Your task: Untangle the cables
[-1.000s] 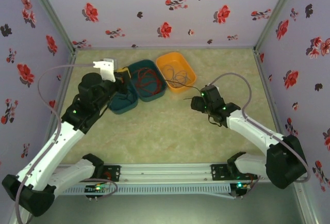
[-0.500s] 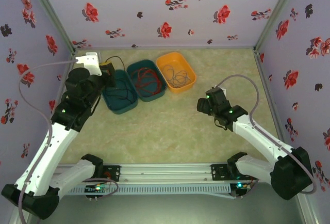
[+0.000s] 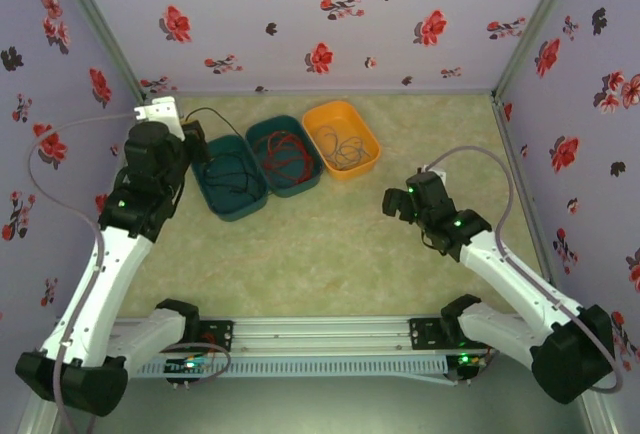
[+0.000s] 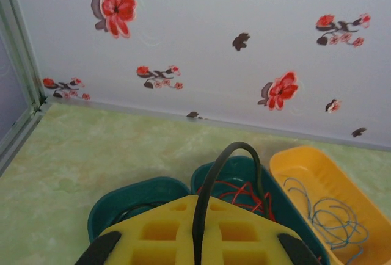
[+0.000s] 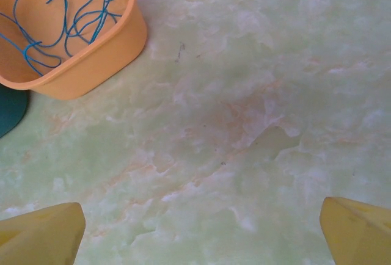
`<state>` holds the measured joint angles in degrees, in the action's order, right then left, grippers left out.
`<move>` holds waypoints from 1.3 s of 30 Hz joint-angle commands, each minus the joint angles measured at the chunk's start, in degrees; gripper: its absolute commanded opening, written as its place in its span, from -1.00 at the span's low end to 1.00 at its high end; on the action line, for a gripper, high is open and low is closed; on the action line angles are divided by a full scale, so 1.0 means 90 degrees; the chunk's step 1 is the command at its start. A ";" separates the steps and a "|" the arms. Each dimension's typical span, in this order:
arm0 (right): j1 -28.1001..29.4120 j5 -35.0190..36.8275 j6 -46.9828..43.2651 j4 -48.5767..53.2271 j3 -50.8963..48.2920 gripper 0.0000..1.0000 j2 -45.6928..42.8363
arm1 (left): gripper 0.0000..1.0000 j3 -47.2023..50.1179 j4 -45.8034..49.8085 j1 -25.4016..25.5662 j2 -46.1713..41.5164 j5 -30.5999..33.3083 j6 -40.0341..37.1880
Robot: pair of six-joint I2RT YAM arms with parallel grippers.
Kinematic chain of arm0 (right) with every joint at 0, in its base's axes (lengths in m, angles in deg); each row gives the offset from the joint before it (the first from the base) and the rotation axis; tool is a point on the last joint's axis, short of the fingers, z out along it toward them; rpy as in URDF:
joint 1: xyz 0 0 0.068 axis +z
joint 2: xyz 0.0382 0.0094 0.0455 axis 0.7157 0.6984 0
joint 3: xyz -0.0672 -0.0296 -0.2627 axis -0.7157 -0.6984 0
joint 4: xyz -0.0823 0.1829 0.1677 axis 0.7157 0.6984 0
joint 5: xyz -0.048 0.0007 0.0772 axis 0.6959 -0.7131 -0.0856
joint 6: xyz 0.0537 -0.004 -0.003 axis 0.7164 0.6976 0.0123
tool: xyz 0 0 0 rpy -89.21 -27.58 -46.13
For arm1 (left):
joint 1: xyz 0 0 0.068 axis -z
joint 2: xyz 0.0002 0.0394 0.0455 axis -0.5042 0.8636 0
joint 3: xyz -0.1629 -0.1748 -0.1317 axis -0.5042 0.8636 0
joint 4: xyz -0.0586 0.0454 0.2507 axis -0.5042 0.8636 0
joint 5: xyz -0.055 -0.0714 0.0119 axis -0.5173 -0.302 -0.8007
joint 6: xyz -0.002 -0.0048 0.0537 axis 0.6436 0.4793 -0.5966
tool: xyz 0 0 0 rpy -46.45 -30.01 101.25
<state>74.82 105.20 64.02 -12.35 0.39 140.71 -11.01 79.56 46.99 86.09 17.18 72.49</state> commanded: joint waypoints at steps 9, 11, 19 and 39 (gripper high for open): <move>-0.0037 0.0294 0.0056 0.0247 0.0142 0.99 -0.0140 | -1.00 0.0303 -0.0163 -0.0201 0.0312 0.0116 -0.0089; -0.0034 0.0275 0.0080 0.0239 0.0133 0.99 -0.0139 | -1.00 0.0313 -0.0168 -0.0251 0.0313 0.0116 -0.0106; -0.0038 0.0223 0.0131 0.0230 0.0098 0.99 -0.0134 | -1.00 0.0321 -0.0204 -0.0495 0.0477 0.0116 -0.0280; -0.0035 0.0073 0.0203 0.0332 0.0128 0.99 0.0011 | -1.00 0.0245 0.0281 -0.0793 0.2438 -0.0771 0.0117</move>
<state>74.82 106.01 64.66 -10.80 0.42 140.21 -7.32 80.88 40.72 106.31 12.94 72.01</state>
